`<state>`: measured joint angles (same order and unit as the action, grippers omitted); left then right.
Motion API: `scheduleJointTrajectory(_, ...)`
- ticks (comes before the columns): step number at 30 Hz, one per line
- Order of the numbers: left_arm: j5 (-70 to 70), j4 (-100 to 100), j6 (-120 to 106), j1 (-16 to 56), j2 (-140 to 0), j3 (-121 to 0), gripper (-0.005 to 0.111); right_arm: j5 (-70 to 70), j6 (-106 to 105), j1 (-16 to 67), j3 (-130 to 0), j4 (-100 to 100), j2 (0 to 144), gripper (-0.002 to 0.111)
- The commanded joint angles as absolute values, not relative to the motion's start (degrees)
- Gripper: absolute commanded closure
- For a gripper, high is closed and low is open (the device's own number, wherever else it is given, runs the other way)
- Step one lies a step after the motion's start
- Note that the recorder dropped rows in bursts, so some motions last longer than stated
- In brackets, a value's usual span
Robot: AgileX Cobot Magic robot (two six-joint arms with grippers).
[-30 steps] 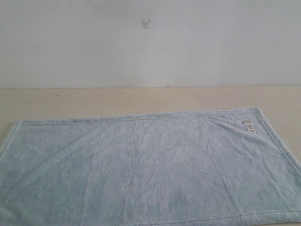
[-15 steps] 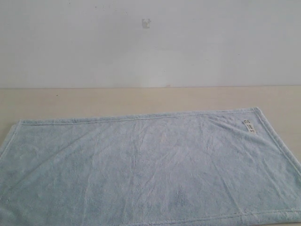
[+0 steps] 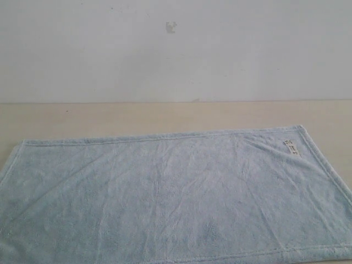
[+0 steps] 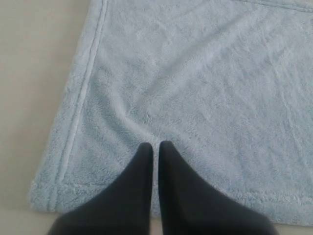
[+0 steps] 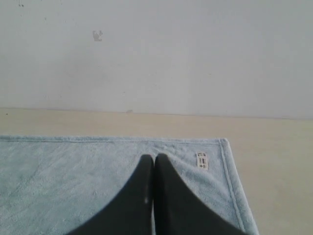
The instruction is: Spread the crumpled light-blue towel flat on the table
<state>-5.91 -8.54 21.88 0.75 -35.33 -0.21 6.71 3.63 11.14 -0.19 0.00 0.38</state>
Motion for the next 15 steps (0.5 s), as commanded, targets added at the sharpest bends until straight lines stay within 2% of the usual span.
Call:
scheduleJointTrajectory(1,-6.22,-7.96,22.48,-0.97,-33.56,0.0,0.103,7.99,3.94,10.82,0.0,-0.61,0.0,0.109)
scheduleJointTrajectory(11,-19.58,-8.42,22.48,1.15,0.0,0.0,0.103,7.99,3.94,10.82,0.0,-0.61,0.0,0.109)
scheduleJointTrajectory(15,-16.83,-8.77,22.48,1.15,0.0,0.0,0.103,8.13,3.94,10.82,0.0,-0.61,0.0,0.109)
